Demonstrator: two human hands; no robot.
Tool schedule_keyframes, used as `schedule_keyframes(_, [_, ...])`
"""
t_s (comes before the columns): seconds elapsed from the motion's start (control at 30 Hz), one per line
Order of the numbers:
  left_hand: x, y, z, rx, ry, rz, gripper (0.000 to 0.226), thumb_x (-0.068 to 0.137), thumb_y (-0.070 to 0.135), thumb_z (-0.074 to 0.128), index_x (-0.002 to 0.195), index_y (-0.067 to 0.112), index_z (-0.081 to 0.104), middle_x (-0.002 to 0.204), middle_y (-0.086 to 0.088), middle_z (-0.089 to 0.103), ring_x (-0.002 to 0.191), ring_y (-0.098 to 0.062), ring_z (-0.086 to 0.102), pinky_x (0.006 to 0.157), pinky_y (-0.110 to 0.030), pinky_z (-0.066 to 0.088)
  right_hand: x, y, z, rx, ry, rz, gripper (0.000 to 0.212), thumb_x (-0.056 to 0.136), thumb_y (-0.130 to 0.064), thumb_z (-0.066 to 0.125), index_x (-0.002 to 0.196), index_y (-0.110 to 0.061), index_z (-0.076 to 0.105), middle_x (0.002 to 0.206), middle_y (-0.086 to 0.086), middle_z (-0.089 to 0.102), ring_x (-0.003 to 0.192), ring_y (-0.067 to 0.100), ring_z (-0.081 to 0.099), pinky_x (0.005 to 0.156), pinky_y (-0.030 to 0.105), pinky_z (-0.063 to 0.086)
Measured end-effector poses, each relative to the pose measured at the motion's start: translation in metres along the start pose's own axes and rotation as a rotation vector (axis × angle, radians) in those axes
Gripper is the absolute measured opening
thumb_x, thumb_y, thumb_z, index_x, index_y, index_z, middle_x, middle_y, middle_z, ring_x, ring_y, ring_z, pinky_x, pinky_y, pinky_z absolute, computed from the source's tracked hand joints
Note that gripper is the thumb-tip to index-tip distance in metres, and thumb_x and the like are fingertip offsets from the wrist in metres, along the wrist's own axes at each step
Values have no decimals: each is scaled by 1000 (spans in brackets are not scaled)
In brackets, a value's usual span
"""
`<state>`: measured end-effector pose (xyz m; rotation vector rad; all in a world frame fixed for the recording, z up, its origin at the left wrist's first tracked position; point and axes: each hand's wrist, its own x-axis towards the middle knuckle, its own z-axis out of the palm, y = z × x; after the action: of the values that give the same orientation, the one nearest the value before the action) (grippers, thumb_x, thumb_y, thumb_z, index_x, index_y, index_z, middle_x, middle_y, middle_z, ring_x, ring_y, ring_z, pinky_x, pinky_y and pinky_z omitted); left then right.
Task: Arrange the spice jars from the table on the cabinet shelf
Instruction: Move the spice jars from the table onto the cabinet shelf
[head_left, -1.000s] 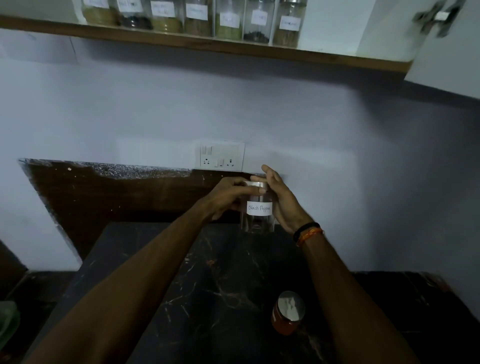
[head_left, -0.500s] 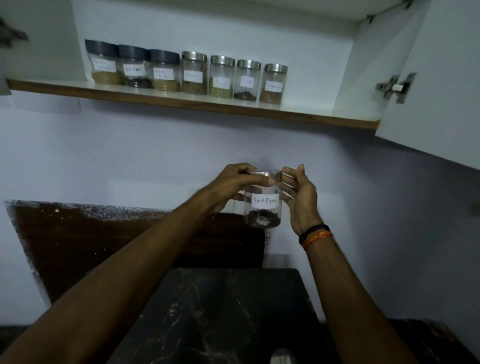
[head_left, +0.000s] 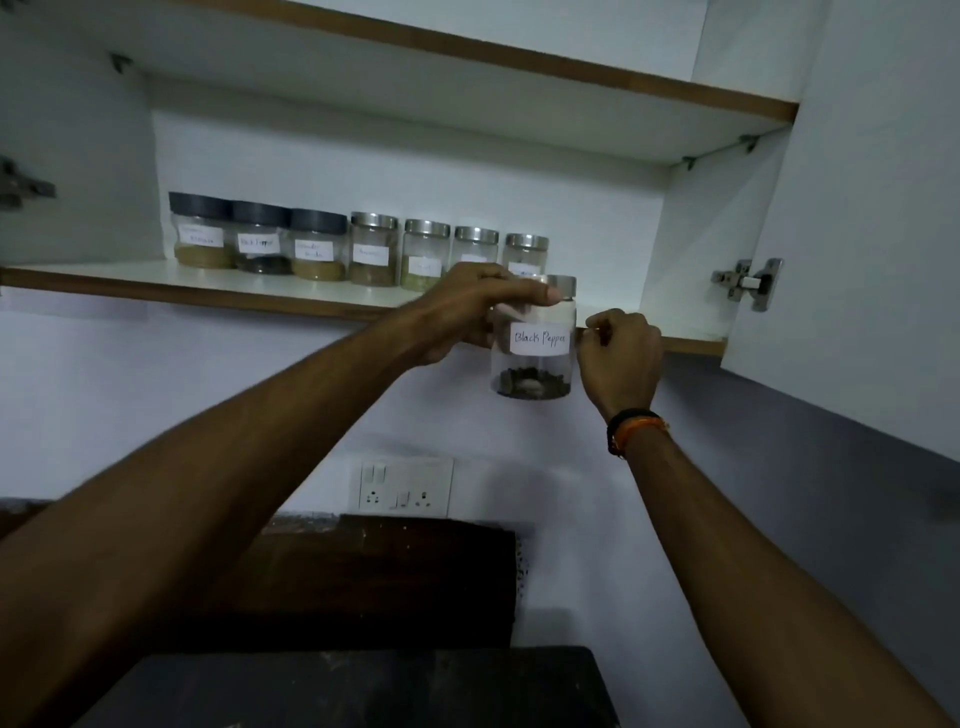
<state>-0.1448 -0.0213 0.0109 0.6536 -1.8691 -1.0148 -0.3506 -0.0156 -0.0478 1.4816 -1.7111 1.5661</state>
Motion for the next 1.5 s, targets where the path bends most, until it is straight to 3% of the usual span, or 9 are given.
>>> schedule_keyframes(0.17, [32, 22, -11, 40, -2, 24, 43, 66, 42, 86, 93, 11, 72, 103, -12, 74, 98, -29, 72, 73, -37, 61, 25, 9, 15, -214, -130, -109, 32, 98, -28, 51, 120, -10, 66, 124, 12, 62, 114, 29, 57, 98, 43, 45])
schedule_keyframes(0.33, [65, 24, -19, 93, 40, -8, 61, 58, 48, 89, 100, 8, 70, 102, -10, 75, 101, -31, 72, 76, -41, 58, 44, 12, 32, -354, -178, -64, 40, 100, -35, 38, 82, -14, 67, 81, 4, 68, 75, 25, 60, 88, 39, 39])
schedule_keyframes(0.5, [98, 16, -22, 112, 37, -19, 54, 53, 53, 90, 88, 16, 70, 88, -6, 77, 87, -26, 73, 57, -30, 54, 63, 21, 38, -416, -193, -22, 34, 96, -32, 40, 83, -20, 69, 72, -1, 60, 67, 23, 51, 82, 38, 32])
schedule_keyframes(0.77, [155, 12, -16, 117, 18, 18, 66, 50, 51, 86, 95, 7, 69, 93, -10, 73, 89, -28, 72, 55, -26, 57, 63, 41, 53, -397, -2, -165, 44, 84, -32, 31, 58, -12, 59, 50, 0, 49, 45, 20, 40, 56, 27, 30])
schedule_keyframes(0.9, [184, 2, -5, 121, -4, 18, 60, 67, 41, 86, 107, 1, 67, 101, -12, 71, 95, -31, 71, 56, -25, 56, 62, 48, 60, -332, 111, -167, 41, 81, -29, 33, 55, -15, 61, 46, 0, 51, 42, 19, 40, 54, 27, 33])
schedule_keyframes(1.2, [234, -27, 21, 177, -15, 25, 46, 74, 34, 84, 103, 4, 64, 101, -8, 68, 92, -23, 66, 48, -17, 51, 63, 54, 68, -278, 224, -200, 38, 81, -32, 36, 58, -14, 61, 47, -1, 51, 42, 15, 33, 57, 26, 26])
schedule_keyframes(1.27, [240, -33, 24, 165, -24, 21, 44, 74, 30, 85, 102, 4, 63, 103, -8, 69, 97, -25, 66, 58, -23, 58, 64, 53, 69, -254, 230, -202, 36, 81, -32, 37, 58, -15, 58, 46, -1, 49, 41, 14, 34, 56, 25, 27])
schedule_keyframes(1.37, [246, -41, 28, 155, -42, 17, 45, 76, 28, 84, 105, 3, 61, 111, -12, 68, 107, -31, 65, 90, -44, 59, 64, 55, 71, -237, 249, -204, 37, 82, -33, 37, 61, -14, 61, 47, -1, 52, 42, 14, 34, 56, 24, 29])
schedule_keyframes(1.5, [255, -40, 27, 277, -36, 99, 44, 77, 30, 84, 104, 3, 62, 111, -13, 68, 107, -30, 65, 89, -41, 56, 64, 56, 72, -224, 250, -203, 37, 83, -33, 38, 60, -15, 60, 47, -1, 50, 41, 14, 36, 55, 25, 35])
